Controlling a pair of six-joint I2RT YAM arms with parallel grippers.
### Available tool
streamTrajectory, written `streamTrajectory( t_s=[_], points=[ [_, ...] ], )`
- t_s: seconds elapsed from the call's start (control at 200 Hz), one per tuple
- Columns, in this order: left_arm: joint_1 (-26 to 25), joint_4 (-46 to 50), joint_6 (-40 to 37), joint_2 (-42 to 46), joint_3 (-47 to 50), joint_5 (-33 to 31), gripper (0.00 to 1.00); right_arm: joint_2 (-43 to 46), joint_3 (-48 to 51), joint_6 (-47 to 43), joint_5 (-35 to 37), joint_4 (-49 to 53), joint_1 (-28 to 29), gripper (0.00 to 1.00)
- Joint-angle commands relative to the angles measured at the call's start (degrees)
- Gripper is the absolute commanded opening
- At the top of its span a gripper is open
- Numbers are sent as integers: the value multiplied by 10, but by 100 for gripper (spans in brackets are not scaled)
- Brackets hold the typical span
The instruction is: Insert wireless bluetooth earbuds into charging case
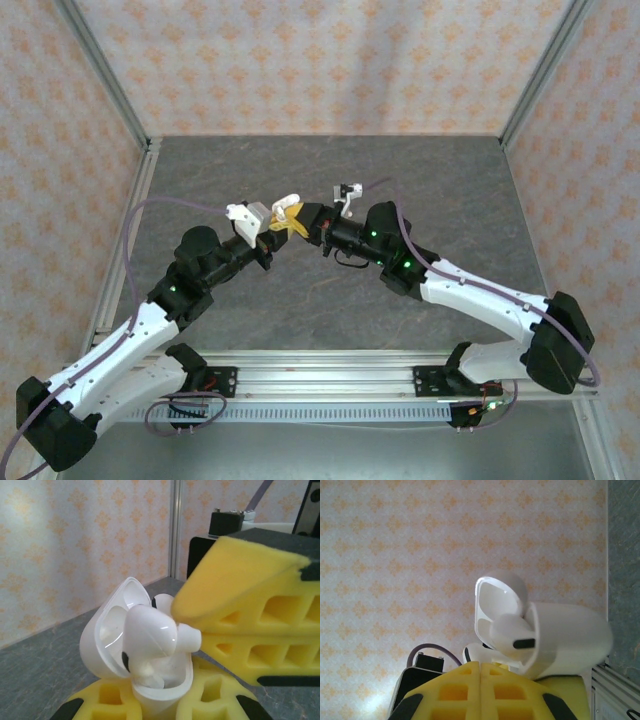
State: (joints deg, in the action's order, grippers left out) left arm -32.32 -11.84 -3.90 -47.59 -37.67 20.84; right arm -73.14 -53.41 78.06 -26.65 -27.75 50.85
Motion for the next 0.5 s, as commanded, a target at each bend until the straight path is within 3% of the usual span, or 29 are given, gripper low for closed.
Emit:
streamTrajectory(
  t_s=[0.0, 0.495],
  points=[
    [-4, -30, 5, 17, 3, -11, 0, 2, 8, 11, 13, -35, 4, 0],
    [-5, -29, 3, 22, 3, -9, 0, 26, -15, -19, 35, 108, 4, 0]
  ],
)
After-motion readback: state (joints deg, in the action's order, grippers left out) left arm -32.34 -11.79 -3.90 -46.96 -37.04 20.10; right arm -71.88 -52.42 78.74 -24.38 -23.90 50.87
